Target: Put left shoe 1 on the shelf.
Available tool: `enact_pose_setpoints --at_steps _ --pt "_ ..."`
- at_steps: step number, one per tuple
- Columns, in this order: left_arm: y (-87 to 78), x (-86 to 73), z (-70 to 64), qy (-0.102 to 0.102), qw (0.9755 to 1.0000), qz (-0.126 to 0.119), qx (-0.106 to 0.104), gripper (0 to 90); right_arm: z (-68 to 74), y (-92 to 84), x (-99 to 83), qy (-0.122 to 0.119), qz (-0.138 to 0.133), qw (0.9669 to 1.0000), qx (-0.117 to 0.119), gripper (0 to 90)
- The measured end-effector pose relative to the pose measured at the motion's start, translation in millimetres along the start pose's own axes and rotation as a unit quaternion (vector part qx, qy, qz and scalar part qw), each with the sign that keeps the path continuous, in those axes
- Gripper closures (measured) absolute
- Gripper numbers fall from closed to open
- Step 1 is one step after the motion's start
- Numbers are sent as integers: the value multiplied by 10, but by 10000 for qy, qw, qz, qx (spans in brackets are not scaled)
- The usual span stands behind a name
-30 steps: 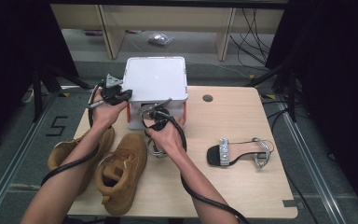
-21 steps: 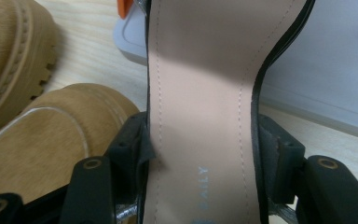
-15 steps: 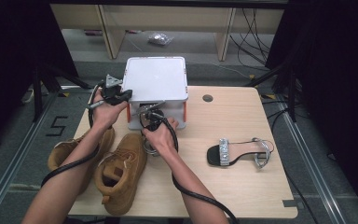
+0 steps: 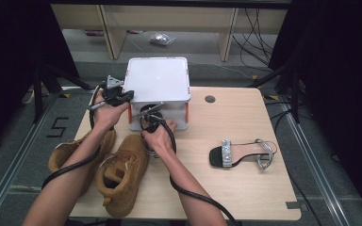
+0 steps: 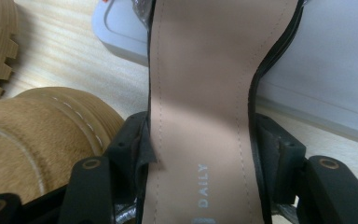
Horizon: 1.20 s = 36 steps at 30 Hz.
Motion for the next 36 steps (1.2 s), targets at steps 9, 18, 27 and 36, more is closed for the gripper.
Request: enact_pose_setpoints --at_steps 9,18,27,36 --pt "1 7 -1 3 10000 33 1 899 -52 34 12 -346 -42 9992 -207 411" --pt "1 14 4 -14 10000 70 -23 899 7 -273 -13 -159 -368 9992 61 364" --pt "0 17 3 10 10000 97 -13 899 -245 -927 -390 -605 -532 9959 400 552" --pt "1 14 -2 -39 10000 78 6 899 -322 -784 -909 -1233 328 9902 559 900"
Point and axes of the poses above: each handheld gripper's, and its own axes: y roughly forward along the jaws, x roughly out of its top, z roughly to its left, the point moved 4 cm from there along y, roughly forward along the jaws, and after that the axes turned 4 degrees about z, right-handed, at the moved point
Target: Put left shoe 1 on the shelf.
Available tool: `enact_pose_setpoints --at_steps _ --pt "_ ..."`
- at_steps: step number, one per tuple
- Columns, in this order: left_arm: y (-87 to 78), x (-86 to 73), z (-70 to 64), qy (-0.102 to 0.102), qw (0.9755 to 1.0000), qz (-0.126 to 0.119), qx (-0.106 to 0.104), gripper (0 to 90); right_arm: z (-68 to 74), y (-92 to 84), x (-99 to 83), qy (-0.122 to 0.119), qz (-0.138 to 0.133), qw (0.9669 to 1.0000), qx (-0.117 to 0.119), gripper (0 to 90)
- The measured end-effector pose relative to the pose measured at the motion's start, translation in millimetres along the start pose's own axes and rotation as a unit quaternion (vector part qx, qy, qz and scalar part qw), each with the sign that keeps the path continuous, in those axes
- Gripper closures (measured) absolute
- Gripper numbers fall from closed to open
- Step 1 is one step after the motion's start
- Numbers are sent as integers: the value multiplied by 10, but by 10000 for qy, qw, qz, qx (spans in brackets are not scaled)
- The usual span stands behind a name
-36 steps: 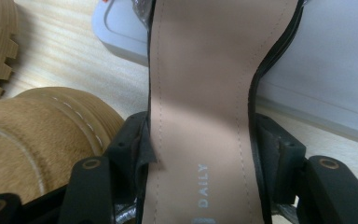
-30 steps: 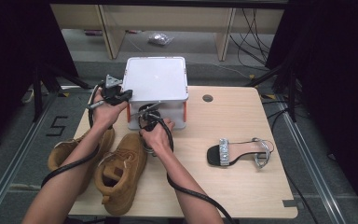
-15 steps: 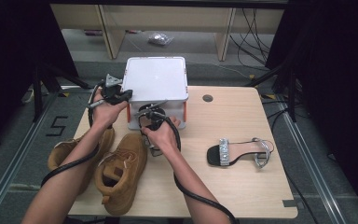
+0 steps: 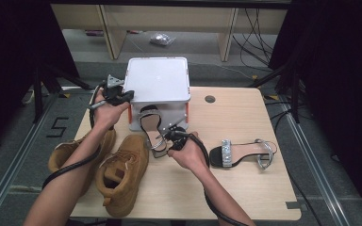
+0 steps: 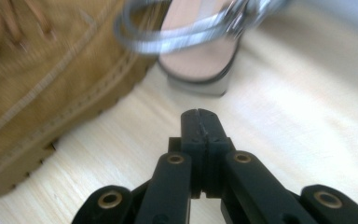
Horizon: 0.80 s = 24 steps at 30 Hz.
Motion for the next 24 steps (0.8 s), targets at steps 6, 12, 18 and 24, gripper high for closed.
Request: enact_pose_setpoints --at_steps 6,12,18,24 --pt "1 2 10 -47 10000 7 -35 899 54 324 19 39 -31 10000 -17 900" --pt "0 -6 19 -63 10000 -19 -73 899 67 468 62 100 -260 9996 -99 900" --pt "1 -4 13 -68 10000 -19 -60 899 94 488 101 413 -571 9975 -13 900" --pt "0 -6 17 -78 9999 -22 -69 899 43 505 219 476 -821 9954 -91 900"
Point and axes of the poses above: each handheld gripper's, and its own axes: y roughly forward along the jaws, x roughly out of its top, z roughly to its left, the point moved 4 cm from there along y, roughly forward along the jaws, and after that the axes turned 4 degrees about z, right-handed, at the moved point
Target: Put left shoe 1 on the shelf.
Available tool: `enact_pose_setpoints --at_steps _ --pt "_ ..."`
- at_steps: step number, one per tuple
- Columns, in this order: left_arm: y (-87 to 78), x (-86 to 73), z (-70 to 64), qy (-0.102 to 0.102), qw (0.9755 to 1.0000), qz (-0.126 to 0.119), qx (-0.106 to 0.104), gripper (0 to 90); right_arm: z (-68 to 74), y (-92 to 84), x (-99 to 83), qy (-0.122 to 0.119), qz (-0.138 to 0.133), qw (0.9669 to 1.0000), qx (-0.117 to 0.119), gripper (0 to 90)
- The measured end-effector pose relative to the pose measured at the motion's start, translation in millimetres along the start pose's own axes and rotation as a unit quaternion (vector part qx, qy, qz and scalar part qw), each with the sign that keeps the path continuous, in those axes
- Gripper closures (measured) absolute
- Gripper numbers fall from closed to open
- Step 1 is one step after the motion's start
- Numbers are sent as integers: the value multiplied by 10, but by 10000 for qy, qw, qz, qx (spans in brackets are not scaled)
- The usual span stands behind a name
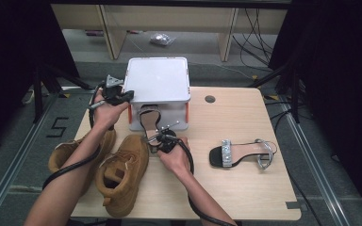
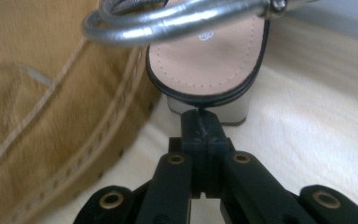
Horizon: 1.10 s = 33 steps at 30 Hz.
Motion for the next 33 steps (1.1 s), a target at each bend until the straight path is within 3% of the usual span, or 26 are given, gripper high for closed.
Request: enact_pose_setpoints --at_steps 1,2,3,10,14,20,23,25,29,33 --pt "0 -2 -1 -7 10000 -8 0 899 18 4 17 161 25 9998 102 900" --pt "0 -3 -1 -16 10000 -16 1 899 15 11 31 129 3 9999 77 900" --pt "-1 -3 -1 -17 10000 -16 -1 899 -15 51 43 -101 -140 9998 -43 900" --pt "4 -1 -1 -19 10000 -32 -21 899 21 71 201 85 -382 9990 -234 900" --pt "6 -2 0 -39 10000 -51 -32 899 27 92 301 -36 -523 9977 -428 900" --pt "9 -3 -1 -46 10000 -63 -33 899 72 155 377 59 -550 9978 -362 900" --pt "10 -1 -3 -38 10000 -56 -31 899 73 141 371 154 -626 9977 -214 900" --pt "6 -1 -5 -20 10000 -22 -4 899 62 130 374 35 -747 9967 -301 900" --pt "8 -2 0 -42 10000 -47 -21 899 85 124 373 107 -735 9967 -333 900" --pt "4 0 -2 -16 10000 -2 -4 899 82 65 405 51 -930 9948 -402 900"
Point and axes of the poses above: each handheld gripper's, and its own axes: y roughly forward along the jaws, x roughly out of its top, z roughly to its left, the point moved 4 cm from there along y, roughly forward along the jaws, and after that the axes turned 4 degrees about z, right-handed, at the moved point
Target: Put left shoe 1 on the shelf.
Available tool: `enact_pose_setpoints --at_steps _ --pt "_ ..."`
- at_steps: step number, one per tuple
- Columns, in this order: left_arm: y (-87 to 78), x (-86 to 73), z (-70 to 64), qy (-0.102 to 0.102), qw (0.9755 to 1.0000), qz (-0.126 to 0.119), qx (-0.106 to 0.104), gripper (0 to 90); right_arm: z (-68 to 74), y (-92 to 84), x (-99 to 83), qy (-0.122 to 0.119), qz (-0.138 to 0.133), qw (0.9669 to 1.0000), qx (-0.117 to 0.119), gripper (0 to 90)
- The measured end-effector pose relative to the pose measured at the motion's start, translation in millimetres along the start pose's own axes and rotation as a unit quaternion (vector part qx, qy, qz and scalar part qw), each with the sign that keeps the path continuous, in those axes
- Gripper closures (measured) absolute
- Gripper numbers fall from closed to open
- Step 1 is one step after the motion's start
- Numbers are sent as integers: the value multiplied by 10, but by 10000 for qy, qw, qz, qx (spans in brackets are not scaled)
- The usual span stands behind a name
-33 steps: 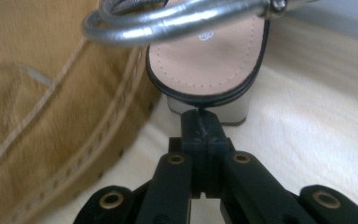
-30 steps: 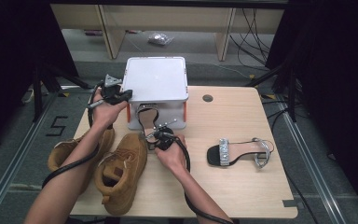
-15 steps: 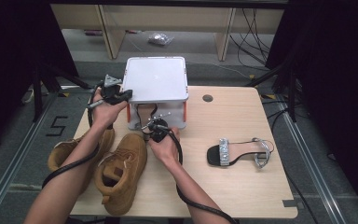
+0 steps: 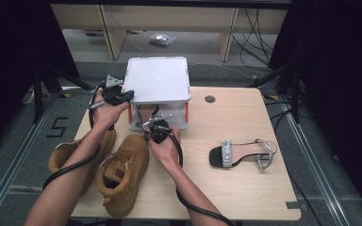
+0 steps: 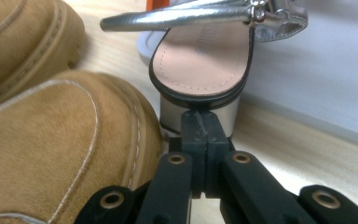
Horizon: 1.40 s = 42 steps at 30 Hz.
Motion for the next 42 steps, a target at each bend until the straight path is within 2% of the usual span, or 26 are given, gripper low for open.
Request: enact_pose_setpoints --at_steps 1,2,9,10,11,13,15,22,28,29,40,42 --pt "0 2 -2 3 10000 8 6 899 7 -5 10 61 57 9999 62 900" --pt "2 2 -4 6 10000 -5 3 899 -3 11 28 10 34 10000 70 900" --pt "3 -6 1 -51 10000 -44 -20 899 8 149 149 65 -74 9999 69 900" --pt "6 -5 0 -48 10000 -69 -30 899 4 169 172 -29 -116 9999 50 900" --pt "8 -5 0 -50 10000 -75 -40 899 14 183 189 16 -139 9999 25 900" --pt "2 -7 1 -60 10000 -50 -19 899 13 214 223 -48 -218 9997 -134 900" --pt "3 -9 0 -75 9999 -66 -25 899 11 247 243 -98 -271 9994 -198 900" --pt "5 -8 -7 -68 10000 -71 -4 899 -1 355 263 -160 -312 9990 -282 900" --pt "5 -8 -5 -71 9999 -78 -20 899 -5 425 285 -116 -402 9988 -234 900" --pt "5 -9 -6 -77 9999 -79 -25 899 -16 440 298 -191 -452 9984 -276 900" --pt "6 -11 -2 -77 9999 -95 -28 899 -5 545 341 -287 -414 9983 -300 900" --pt "4 -11 -1 -86 9999 -77 -22 899 7 545 346 -230 -385 9987 -252 900"
Point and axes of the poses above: each handheld gripper's, and its own axes: y roughly forward along the jaws, x roughly out of its top, z roughly to its left, the point moved 4 cm from there along y, roughly forward along the jaws, and after that the axes turned 4 degrees about z, right-handed, at the moved point
